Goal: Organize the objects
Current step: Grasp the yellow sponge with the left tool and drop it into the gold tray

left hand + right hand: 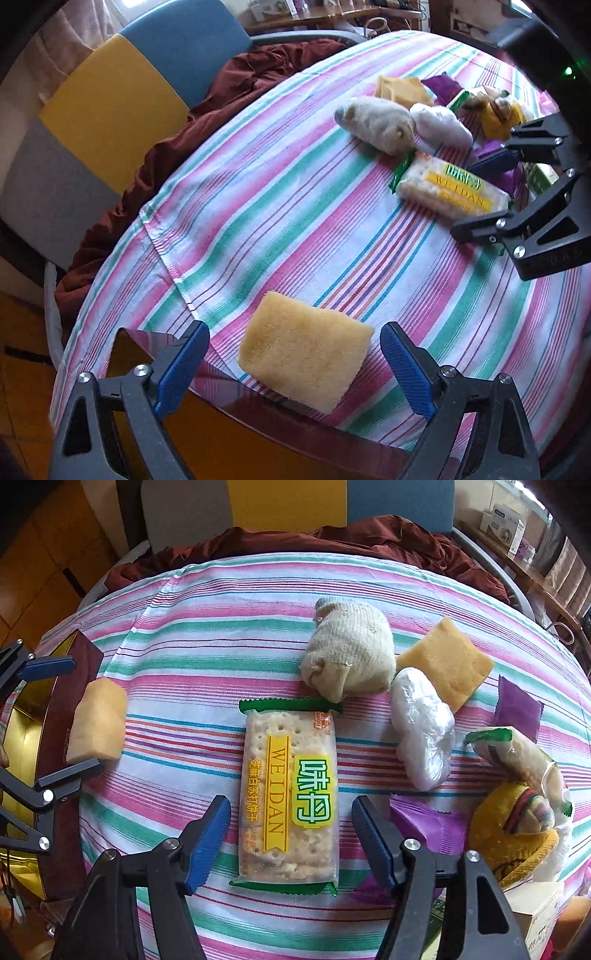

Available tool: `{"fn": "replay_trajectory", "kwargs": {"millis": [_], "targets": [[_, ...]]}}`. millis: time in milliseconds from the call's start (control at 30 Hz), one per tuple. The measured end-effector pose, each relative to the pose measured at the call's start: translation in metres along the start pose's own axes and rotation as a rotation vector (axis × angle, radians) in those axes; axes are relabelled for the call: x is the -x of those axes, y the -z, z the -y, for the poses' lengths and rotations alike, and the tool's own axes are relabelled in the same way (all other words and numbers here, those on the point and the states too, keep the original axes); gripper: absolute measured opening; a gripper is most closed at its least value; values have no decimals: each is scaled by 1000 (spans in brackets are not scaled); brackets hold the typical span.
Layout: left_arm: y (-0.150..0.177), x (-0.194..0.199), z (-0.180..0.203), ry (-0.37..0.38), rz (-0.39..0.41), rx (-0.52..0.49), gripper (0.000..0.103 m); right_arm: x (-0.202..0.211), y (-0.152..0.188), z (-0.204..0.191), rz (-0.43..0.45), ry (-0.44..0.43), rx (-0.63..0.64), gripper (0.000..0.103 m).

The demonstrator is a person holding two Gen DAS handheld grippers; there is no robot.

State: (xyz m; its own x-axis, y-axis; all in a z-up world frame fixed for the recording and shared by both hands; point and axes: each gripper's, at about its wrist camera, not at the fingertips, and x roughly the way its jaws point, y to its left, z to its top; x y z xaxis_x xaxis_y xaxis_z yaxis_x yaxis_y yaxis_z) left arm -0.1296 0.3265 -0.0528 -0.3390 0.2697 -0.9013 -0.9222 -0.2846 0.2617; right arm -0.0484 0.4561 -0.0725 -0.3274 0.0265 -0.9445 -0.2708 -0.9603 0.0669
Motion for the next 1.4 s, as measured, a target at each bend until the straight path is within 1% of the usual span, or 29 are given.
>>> {"fn": "replay_trajectory", "kwargs": {"millis": [67,100,133,200,233,300,400,500,533,667,733,833,933,1033,1133,1300,1400], "targets": [[0,-6,0,7,-12,3,79,-2,-1,1,2,2,0,69],[0,-10,-1,35,-21,15,68,-4,-2,2,3,7,1,69],[1,-12,0,35,-17,26,68,-5,-2,2,6,14,4,69],[2,-11,3,20,6,35,64,-8,-2,1,25,26,14,61],[3,-10,4,15,15,42,62,-7,-3,0,34,28,21,49],[5,-3,5,14,39,69,61,-8,-5,-2,39,38,32,47],[9,16,5,49,96,155,61,-6,-8,-1,42,44,42,47],[18,40,13,69,155,212,61,-8,-11,1,42,41,42,47],[20,48,17,73,169,230,61,0,0,-7,43,41,41,47],[38,77,21,87,225,329,61,0,3,-6,50,46,53,47],[51,91,17,82,243,391,61,0,3,-7,54,51,60,47],[79,107,7,39,252,482,61,1,3,-8,59,59,67,47],[119,117,-6,-16,237,589,61,0,4,-7,66,68,76,47],[161,119,-17,-83,185,708,61,-2,4,-9,73,78,85,47],[198,116,-19,-132,136,785,61,-2,4,-11,80,93,97,47],[245,106,-15,-183,65,879,61,-5,4,-10,92,107,109,47],[258,103,-14,-202,55,911,61,-6,3,-10,97,113,114,47]]}}
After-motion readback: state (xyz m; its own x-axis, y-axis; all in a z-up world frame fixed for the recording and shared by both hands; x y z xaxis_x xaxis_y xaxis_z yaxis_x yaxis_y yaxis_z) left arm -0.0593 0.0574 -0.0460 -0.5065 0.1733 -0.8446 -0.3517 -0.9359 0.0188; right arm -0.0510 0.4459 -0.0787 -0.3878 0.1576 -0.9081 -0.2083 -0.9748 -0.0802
